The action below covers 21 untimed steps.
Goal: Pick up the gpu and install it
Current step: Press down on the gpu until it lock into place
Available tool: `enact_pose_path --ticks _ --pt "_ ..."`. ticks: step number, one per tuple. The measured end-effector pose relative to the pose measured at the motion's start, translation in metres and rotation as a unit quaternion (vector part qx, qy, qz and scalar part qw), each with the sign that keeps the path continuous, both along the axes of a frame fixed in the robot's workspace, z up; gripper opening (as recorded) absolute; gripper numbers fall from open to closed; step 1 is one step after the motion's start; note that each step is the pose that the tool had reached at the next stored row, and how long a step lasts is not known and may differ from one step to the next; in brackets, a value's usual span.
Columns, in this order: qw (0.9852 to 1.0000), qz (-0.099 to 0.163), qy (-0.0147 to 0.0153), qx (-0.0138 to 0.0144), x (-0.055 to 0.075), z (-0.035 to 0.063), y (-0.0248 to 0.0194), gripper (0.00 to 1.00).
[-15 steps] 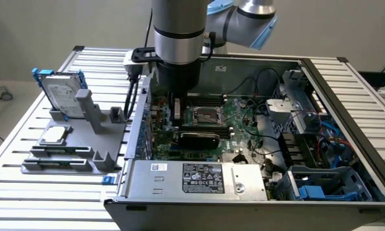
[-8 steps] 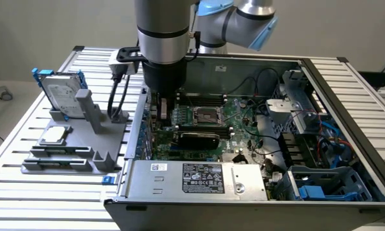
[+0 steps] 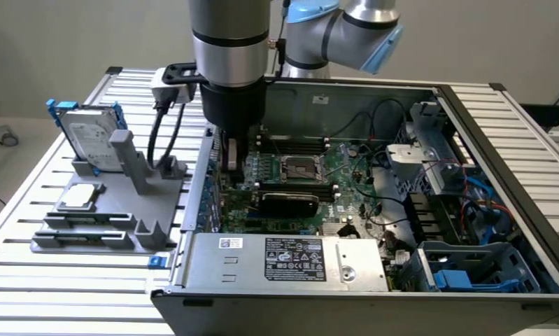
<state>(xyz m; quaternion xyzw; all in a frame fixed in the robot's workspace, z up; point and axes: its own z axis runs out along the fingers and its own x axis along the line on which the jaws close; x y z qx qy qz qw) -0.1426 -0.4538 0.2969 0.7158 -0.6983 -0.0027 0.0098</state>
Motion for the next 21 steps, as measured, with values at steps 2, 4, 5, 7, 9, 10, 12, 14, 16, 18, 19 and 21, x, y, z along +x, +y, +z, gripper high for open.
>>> enact_pose_path --ticks 2,4,5,7,9,10,12,14,16,18,19,21 --pt "1.0000 0.000 0.0004 -0.0019 0.0000 0.0030 0.0000 0.11" --pt "1.0000 0.000 0.0010 -0.0038 -0.0001 0.0053 -0.0005 0.11" --pt "1.0000 0.000 0.0012 -0.0042 -0.0001 0.0060 -0.0012 0.11" --pt "1.0000 0.000 0.0015 -0.0046 -0.0003 0.0068 -0.0043 0.11" --pt "1.0000 -0.001 0.0015 -0.0046 -0.0007 0.0068 -0.0072 0.11" --pt "1.0000 -0.001 0.0015 -0.0046 -0.0012 0.0068 -0.0079 0.11" --pt "1.0000 -0.004 0.0020 -0.0046 -0.0024 0.0068 -0.0083 0.11" --pt "1.0000 -0.006 0.0033 -0.0046 -0.0039 0.0068 -0.0085 0.11" --pt "0.9999 -0.009 0.0047 -0.0046 -0.0055 0.0068 -0.0085 0.11" --pt "0.9999 -0.013 0.0063 -0.0046 -0.0069 0.0068 -0.0085 0.11" --pt "0.9999 -0.015 0.0071 -0.0046 -0.0076 0.0069 -0.0085 0.11" --pt "0.9998 -0.018 0.0076 -0.0046 -0.0085 0.0069 -0.0085 0.11"
